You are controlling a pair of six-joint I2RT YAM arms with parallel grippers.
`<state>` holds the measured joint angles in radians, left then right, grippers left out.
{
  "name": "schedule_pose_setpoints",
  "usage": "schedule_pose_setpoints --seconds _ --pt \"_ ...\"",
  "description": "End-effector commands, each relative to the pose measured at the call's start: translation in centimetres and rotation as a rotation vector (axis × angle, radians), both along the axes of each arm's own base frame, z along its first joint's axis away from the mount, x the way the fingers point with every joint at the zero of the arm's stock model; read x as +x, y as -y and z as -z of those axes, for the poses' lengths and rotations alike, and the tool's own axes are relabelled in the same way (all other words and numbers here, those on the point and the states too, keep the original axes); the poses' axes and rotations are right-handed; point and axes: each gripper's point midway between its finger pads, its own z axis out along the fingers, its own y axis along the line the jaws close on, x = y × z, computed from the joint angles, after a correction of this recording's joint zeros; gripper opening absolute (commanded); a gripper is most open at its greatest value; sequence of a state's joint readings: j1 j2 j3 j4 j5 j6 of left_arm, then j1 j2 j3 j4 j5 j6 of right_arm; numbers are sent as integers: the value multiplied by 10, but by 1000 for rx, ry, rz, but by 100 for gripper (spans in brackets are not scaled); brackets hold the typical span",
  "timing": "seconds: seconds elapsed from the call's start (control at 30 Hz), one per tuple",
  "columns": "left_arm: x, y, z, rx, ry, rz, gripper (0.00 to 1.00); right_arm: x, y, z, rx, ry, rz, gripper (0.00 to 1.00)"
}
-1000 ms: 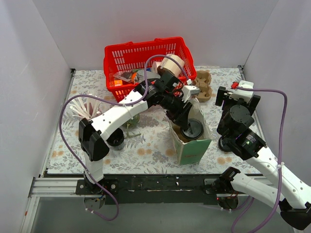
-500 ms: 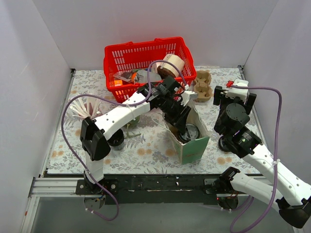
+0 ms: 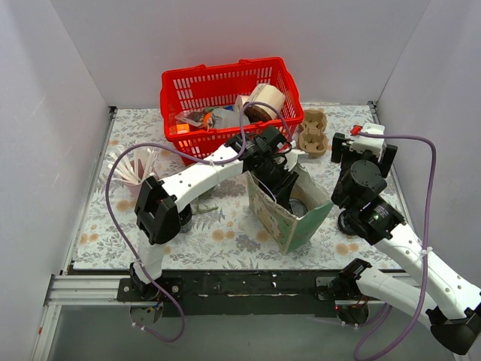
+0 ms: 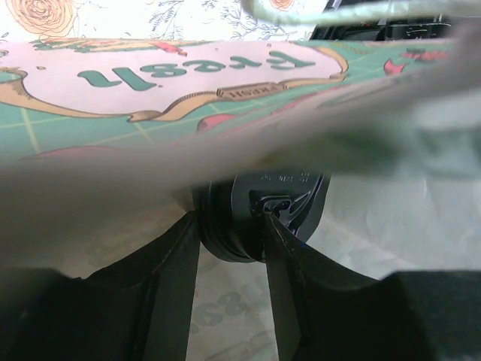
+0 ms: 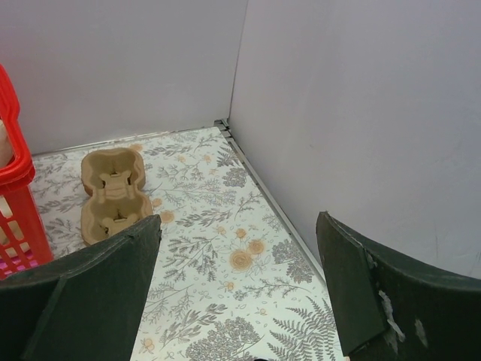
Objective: Pack the takeout coffee
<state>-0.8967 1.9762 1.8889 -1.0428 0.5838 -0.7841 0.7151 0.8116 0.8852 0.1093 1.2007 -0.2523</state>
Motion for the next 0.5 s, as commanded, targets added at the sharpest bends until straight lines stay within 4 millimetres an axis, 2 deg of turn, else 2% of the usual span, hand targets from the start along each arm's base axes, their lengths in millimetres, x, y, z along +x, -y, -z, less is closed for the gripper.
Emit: schedule_pose_setpoints --seconds 0.0,0.13,0.33,0.47 --pt "-8 6 -2 -21 -43 23 35 0 3 -8 33 42 15 91" --pt "-5 10 0 -17 -48 18 37 -1 4 -9 38 48 16 91" --pt "-2 5 8 23 -36 -9 38 -1 5 -8 34 43 23 91" --pt "-5 5 1 5 -36 4 43 -1 6 -7 38 46 27 91"
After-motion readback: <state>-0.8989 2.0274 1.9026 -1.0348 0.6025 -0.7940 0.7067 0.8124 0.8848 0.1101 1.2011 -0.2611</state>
